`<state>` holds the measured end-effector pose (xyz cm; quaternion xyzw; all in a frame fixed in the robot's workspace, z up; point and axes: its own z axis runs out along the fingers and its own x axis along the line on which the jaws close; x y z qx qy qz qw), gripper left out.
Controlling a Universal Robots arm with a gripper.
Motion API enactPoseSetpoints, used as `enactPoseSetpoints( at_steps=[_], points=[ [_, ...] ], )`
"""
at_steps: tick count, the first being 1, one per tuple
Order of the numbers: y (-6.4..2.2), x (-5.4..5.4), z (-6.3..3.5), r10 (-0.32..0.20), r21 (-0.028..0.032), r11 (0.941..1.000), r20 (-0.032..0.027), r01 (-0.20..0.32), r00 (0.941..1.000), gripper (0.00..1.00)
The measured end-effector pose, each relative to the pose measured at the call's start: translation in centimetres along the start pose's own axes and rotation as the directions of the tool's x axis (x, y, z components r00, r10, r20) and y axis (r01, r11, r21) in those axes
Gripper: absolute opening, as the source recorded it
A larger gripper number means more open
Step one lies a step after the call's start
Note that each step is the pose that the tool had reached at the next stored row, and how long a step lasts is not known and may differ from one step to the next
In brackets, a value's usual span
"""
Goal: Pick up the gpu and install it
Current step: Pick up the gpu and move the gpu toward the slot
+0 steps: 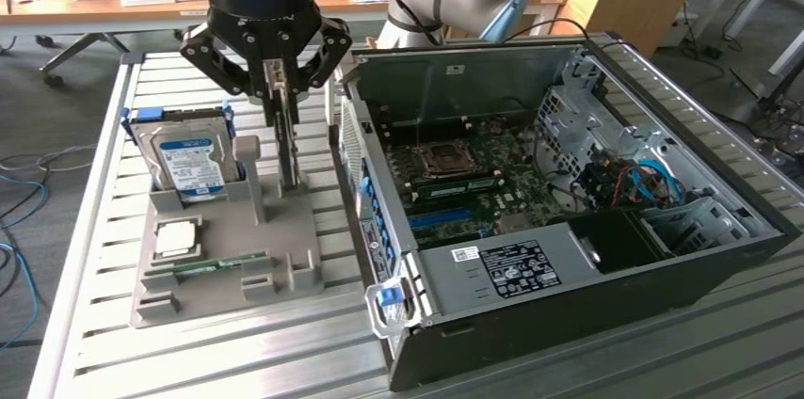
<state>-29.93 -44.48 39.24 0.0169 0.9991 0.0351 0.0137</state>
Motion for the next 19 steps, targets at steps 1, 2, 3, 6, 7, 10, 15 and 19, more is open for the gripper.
enactPoseSetpoints(
  at_steps=[1,2,3,6,7,10,15,19],
  points=[
    [0.0,0.0,-0.01,0.0,-0.0001,1.0,0.0,0.0,1.0,0.27],
    [0.0,0.0,-0.06,0.0,0.0001,1.0,-0.0002,0.0,1.0,0.27],
    [0.01,0.0,-0.14,0.0,0.0001,1.0,-0.0002,0.0,1.0,0.27],
    [0.04,0.0,-0.59,0.0,-0.0005,1.0,0.0,0.0,1.0,0.27],
    [0.06,0.0,-0.78,0.0,-0.0007,1.0,0.0,0.0,1.0,0.27],
    [0.11,0.0,-1.49,0.0,-0.0012,1.0,-0.0001,0.0,1.0,0.27],
    [0.18,-0.1,-2.59,0.0,-0.002,1.0,-0.0001,0.0,1.0,0.27],
    [0.21,-0.1,-2.93,0.0,-0.0022,1.0,0.0,0.0,1.0,0.27]
  ],
)
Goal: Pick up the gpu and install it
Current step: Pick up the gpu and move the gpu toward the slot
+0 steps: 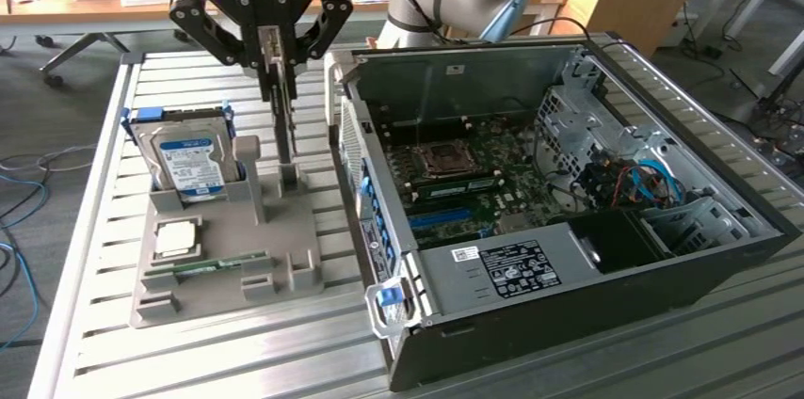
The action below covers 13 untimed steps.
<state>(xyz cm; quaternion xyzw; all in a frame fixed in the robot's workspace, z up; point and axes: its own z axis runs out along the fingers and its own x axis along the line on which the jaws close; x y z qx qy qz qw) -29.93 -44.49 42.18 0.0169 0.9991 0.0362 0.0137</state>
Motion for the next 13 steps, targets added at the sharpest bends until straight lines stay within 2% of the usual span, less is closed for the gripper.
enactPoseSetpoints(
  at_steps=[7,13],
  points=[
    [0.0,-0.04,-0.02,0.0,0.0002,1.0,-0.0003,0.0,1.0,0.27],
    [0.02,-0.55,0.0,0.0,-0.0002,1.0,-0.0002,0.0,1.0,0.27]
  ],
)
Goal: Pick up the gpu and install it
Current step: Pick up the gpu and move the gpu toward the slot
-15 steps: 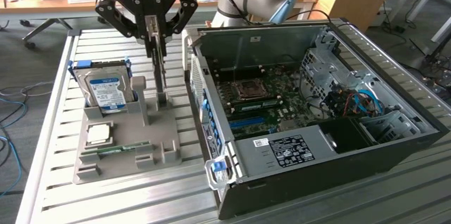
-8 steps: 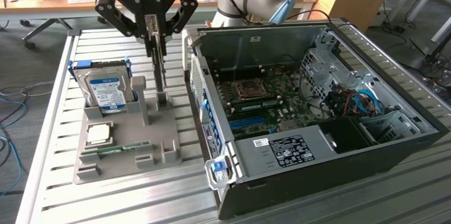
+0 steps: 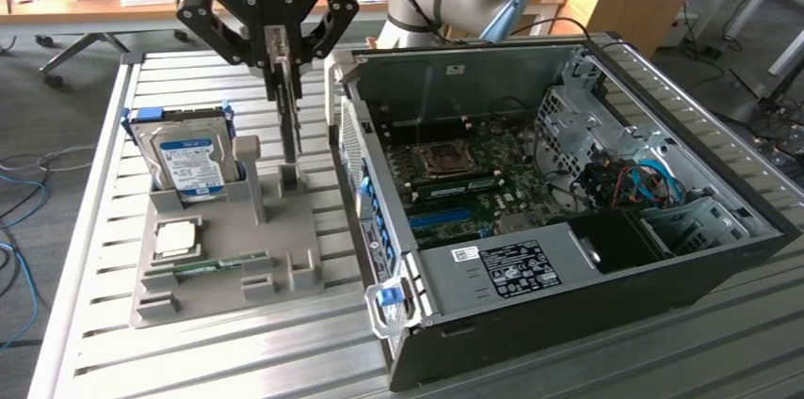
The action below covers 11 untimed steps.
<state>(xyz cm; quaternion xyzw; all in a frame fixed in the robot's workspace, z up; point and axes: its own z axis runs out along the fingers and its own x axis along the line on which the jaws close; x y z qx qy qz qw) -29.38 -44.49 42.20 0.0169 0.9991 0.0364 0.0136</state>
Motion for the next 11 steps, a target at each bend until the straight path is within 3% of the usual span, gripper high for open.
enactPoseSetpoints(
  at_steps=[11],
  points=[
    [0.05,-1.5,0.05,0.0,-0.0006,1.0,0.0,0.0,1.0,0.27]
  ],
)
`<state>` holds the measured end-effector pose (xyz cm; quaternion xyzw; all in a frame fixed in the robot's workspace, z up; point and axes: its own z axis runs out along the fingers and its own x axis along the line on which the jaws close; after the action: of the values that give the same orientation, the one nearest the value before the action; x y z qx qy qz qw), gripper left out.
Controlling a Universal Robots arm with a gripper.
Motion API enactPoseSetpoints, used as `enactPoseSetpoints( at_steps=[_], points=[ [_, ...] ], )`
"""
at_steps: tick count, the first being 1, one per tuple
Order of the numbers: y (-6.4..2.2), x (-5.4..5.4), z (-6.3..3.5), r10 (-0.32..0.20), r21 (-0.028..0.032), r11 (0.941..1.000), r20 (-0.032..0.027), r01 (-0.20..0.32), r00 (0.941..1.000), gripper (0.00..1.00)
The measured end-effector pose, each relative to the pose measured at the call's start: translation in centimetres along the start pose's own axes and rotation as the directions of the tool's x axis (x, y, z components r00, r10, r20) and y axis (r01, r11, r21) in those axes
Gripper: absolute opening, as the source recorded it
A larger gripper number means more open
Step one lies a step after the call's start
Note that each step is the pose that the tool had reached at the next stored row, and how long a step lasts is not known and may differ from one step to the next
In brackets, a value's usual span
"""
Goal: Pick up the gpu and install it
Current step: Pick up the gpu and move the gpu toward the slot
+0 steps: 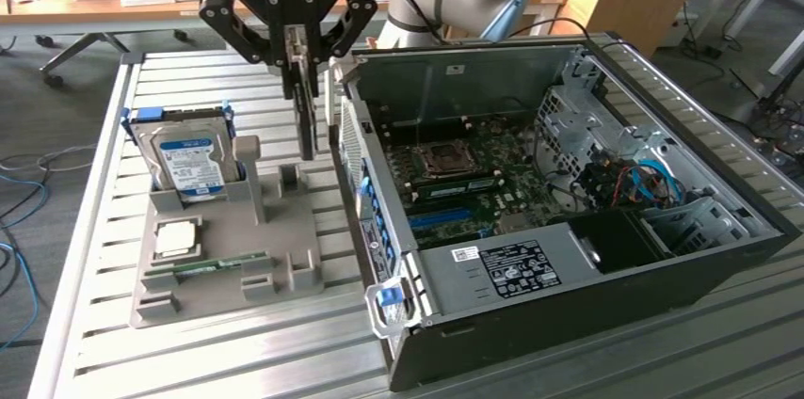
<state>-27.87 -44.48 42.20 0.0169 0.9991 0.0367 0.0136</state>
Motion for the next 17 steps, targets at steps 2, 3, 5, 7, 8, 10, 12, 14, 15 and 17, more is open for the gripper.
enactPoseSetpoints(
  at_steps=[2,3,5,7,8,10,12,14,15,17],
  points=[
    [0.01,-0.2,0.01,0.0,-0.0001,1.0,0.0,0.0,1.0,0.27],
    [0.01,-0.3,0.01,0.0,0.0,1.0,0.0,0.0,1.0,0.27],
    [0.02,-0.6,0.02,0.0,0.0,1.0,0.0,0.0,1.0,0.27],
    [0.04,-0.9,0.02,0.0,0.0,1.0,-0.0001,0.0,1.0,0.27],
    [0.04,-1.0,0.03,0.0,-0.0001,1.0,0.0,0.0,1.0,0.27],
    [0.06,-1.3,0.04,0.0,0.0,1.0,-0.0001,0.0,1.0,0.27],
    [0.07,-1.7,0.05,0.0,0.0,1.0,-0.0001,0.0,1.0,0.27],
    [0.09,-2.0,0.06,0.0,-0.0001,1.0,0.0,0.0,1.0,0.27],
    [0.09,-2.2,0.07,0.0,-0.0002,1.0,0.0,0.0,1.0,0.27],
    [0.11,-2.5,0.07,0.0,-0.0002,1.0,0.0,0.0,1.0,0.27]
  ],
)
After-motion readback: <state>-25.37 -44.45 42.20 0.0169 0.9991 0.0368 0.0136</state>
